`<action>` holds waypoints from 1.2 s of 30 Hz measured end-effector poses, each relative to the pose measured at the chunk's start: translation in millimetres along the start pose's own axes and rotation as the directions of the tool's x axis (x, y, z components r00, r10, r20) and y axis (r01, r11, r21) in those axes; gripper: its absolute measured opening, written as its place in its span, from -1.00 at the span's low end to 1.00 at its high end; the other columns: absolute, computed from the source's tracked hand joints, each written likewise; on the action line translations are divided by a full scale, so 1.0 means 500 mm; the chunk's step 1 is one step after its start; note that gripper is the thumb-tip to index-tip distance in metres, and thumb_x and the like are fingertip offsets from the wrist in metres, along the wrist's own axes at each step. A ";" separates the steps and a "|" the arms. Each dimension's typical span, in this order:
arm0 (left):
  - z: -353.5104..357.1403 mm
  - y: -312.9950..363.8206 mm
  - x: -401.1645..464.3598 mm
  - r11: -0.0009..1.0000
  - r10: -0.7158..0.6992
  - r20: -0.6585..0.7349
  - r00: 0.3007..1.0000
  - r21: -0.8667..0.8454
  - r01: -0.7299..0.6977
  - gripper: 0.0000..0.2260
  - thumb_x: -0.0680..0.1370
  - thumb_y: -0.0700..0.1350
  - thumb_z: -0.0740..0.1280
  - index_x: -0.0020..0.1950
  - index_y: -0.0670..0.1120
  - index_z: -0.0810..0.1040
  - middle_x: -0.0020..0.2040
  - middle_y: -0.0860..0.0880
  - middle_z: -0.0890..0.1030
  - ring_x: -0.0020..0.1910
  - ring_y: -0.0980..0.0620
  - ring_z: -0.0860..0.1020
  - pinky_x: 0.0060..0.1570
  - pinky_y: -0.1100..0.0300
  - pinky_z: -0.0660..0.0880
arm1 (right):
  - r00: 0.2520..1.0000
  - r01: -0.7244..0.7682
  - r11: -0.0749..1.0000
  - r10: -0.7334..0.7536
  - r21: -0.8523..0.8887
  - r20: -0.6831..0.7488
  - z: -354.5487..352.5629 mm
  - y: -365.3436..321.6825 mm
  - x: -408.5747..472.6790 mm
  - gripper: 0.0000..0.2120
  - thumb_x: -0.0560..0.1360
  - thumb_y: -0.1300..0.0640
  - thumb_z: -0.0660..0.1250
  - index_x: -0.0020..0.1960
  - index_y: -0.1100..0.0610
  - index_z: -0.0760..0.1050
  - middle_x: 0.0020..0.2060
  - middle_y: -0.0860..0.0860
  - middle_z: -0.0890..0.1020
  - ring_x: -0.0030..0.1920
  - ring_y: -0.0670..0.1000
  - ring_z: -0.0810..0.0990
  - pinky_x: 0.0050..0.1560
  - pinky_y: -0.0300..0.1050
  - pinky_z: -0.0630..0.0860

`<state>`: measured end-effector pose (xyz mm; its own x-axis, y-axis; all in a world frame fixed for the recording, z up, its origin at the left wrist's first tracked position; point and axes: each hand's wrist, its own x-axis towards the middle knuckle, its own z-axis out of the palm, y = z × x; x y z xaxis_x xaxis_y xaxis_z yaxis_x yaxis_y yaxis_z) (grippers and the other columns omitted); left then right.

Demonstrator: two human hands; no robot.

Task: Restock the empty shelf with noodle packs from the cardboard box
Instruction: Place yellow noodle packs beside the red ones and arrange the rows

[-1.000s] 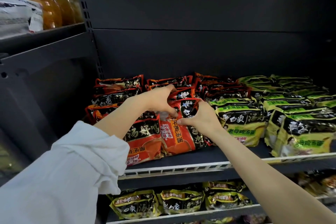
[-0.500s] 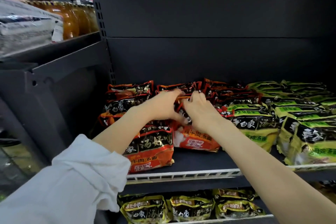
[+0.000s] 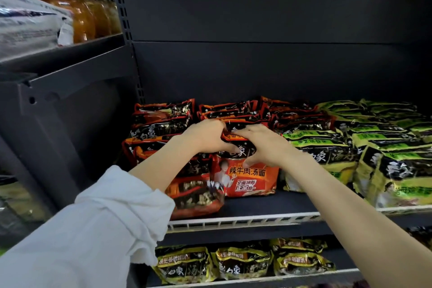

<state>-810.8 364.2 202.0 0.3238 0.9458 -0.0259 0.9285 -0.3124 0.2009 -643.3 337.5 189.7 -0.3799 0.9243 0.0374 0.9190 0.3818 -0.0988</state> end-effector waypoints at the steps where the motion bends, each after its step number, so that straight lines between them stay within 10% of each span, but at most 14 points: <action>1: 0.002 0.003 0.003 1.000 -0.017 0.004 1.000 0.009 0.017 -0.39 0.35 0.33 0.38 0.19 -0.11 0.52 -0.03 0.01 0.58 0.01 -0.02 0.55 0.05 -0.02 0.53 | 1.000 0.010 1.000 -0.010 -0.010 0.018 -0.003 0.003 0.001 -0.07 0.33 -0.04 0.51 0.54 0.01 0.08 0.48 0.00 0.25 0.51 0.01 0.09 0.48 -0.02 0.09; 6: 0.007 0.017 0.004 0.994 -0.075 0.037 0.996 0.081 0.072 -0.38 0.38 0.32 0.35 0.27 -0.07 0.50 0.29 -0.15 0.42 0.33 -0.18 0.35 0.27 -0.10 0.37 | 0.992 -0.049 0.997 0.042 -0.059 -0.116 0.037 -0.015 -0.018 -0.05 0.40 0.00 0.46 0.56 0.06 -0.09 0.55 0.07 0.01 0.55 0.04 -0.11 0.50 0.02 -0.16; 16: 0.014 0.021 -0.006 0.996 -0.047 -0.044 0.998 0.075 0.050 0.03 0.33 0.36 0.37 0.56 -0.06 -0.10 0.56 -0.19 -0.16 0.53 -0.21 -0.10 0.47 -0.14 -0.01 | 0.999 -0.008 0.996 0.012 0.088 -0.051 0.026 0.001 -0.015 0.01 0.34 -0.07 0.50 0.56 0.09 -0.07 0.55 -0.01 -0.03 0.54 -0.06 -0.18 0.49 -0.08 0.03; 21: -0.002 0.018 0.012 0.983 -0.060 0.081 0.995 0.176 0.045 -0.08 0.30 0.43 0.33 0.44 -0.16 0.29 0.39 -0.14 0.41 0.33 -0.12 0.40 0.27 -0.02 0.39 | 0.997 -0.076 0.991 0.076 -0.107 -0.008 0.033 0.001 -0.045 0.23 0.27 -0.10 0.55 0.54 0.12 -0.32 0.53 0.10 -0.24 0.53 0.09 -0.28 0.50 -0.03 -0.10; 26: -0.013 0.018 0.004 0.946 -0.098 0.097 0.991 0.319 0.062 -0.32 0.33 0.44 0.27 0.11 -0.13 0.51 0.11 -0.06 0.58 0.17 -0.10 0.50 0.29 -0.06 0.27 | 0.993 -0.064 0.971 0.038 -0.231 -0.115 0.033 0.001 -0.024 0.26 0.18 -0.13 0.58 0.55 0.13 -0.21 0.51 0.13 0.01 0.53 0.11 -0.06 0.49 -0.05 0.04; 32: -0.039 -0.002 0.031 0.927 -0.154 0.179 0.972 -0.314 0.204 -0.39 0.42 0.25 0.31 0.34 -0.10 0.41 0.28 -0.05 0.48 0.21 -0.06 0.46 0.17 0.11 0.40 | 0.996 0.047 0.963 -0.065 -0.266 -0.059 0.027 0.015 -0.013 0.20 0.20 -0.17 0.56 0.55 0.07 -0.14 0.51 0.13 -0.03 0.54 0.11 -0.14 0.50 -0.02 -0.05; 36: -0.031 0.017 0.057 0.923 -0.222 0.041 0.974 -0.315 0.223 -0.71 0.57 -0.01 0.15 0.15 -0.16 0.48 0.00 -0.08 0.52 -0.03 -0.04 0.48 -0.11 0.18 0.38 | 1.000 0.014 0.985 -0.018 0.172 0.021 0.009 0.022 0.003 0.02 0.35 -0.03 0.48 0.56 0.01 -0.14 0.55 0.03 -0.16 0.53 0.03 -0.28 0.50 -0.02 -0.14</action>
<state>-796.4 390.1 217.9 0.1171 0.9870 -0.1100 0.8715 -0.0490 0.4879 -634.1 343.4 184.2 -0.3987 0.9169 0.0186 0.8814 0.3887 -0.2683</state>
